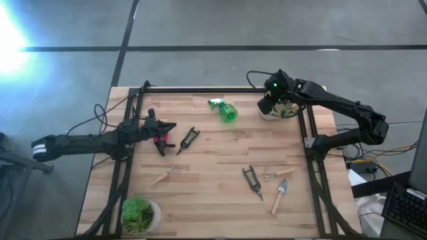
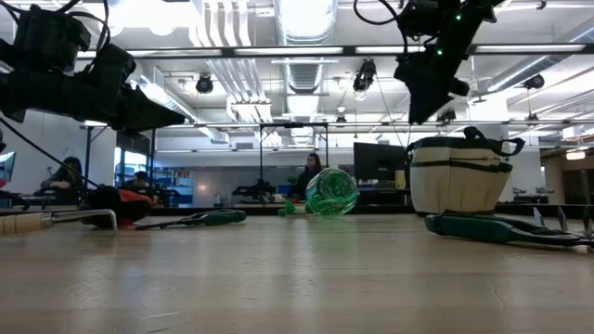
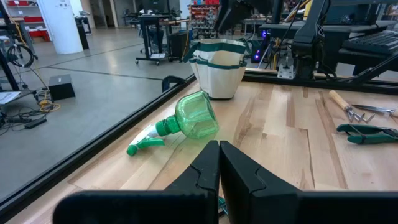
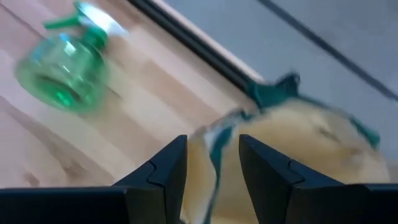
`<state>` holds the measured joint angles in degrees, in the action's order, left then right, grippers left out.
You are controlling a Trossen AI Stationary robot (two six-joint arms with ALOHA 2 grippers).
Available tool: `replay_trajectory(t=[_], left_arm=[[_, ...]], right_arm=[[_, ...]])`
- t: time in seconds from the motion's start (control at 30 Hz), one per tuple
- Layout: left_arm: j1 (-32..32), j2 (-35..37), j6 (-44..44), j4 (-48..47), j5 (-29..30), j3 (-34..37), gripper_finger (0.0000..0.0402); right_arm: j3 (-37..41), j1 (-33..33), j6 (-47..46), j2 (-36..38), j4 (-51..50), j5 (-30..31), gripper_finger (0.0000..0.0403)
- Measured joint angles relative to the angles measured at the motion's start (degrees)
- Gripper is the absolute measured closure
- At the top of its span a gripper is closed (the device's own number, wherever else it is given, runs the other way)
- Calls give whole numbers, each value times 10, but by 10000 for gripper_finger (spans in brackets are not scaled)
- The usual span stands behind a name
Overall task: Pick & Place Garden tools in Gardening bag
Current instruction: Put the right shear scissors into the gardening bag
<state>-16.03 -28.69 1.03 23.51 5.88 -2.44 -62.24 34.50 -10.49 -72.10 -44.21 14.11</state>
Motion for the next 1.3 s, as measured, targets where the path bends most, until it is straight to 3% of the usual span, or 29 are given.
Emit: replay_trajectory(t=[0.13,0.4,0.7,1.0,1.3], left_arm=[[0,0,0,0,0,0,387],[0,0,0,0,0,0,387],[0,0,0,0,0,0,387],[0,0,0,0,0,0,387],[0,0,0,0,0,0,387]], right_arm=[[0,0,14,0,72,-54,273],[0,-8,49,-4,200,-234,305],[0,-18,47,-8,230,-250,345],[-16,-28,77,-70,239,-294,390],[-50,-45,97,-99,231,-292,394]])
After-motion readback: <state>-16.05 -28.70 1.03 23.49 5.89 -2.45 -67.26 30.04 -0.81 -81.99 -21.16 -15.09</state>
